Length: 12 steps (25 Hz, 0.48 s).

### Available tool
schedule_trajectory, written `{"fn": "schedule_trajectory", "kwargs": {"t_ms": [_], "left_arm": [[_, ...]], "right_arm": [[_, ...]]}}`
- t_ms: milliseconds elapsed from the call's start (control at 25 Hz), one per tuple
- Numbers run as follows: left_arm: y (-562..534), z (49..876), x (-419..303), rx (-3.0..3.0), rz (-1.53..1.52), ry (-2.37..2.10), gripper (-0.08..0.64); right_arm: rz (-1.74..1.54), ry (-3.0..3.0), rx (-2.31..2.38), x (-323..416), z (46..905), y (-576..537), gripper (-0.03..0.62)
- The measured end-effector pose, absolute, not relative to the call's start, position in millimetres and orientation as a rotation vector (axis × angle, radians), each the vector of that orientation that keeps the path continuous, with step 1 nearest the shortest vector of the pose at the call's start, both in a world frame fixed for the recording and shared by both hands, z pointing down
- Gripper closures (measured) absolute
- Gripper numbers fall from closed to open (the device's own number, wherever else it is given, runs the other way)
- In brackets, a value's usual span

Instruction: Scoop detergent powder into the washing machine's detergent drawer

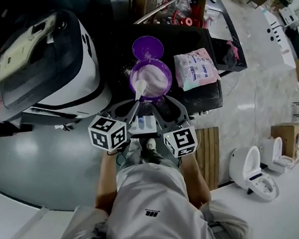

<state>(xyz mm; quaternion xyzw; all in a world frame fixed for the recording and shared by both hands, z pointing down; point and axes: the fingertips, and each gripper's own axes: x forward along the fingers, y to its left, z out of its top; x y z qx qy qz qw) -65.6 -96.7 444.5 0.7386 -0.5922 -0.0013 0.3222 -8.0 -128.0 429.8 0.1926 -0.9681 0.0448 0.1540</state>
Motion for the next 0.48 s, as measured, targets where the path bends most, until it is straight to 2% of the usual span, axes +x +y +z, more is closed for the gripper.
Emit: {"fn": "schedule_trajectory", "kwargs": {"t_ms": [480], "left_arm": [[-50,452,-40,1.784,-0.022,-1.722,0.545]], "right_arm": [[0.136,-2.818,0.365,24,434,-100,0.413]]}}
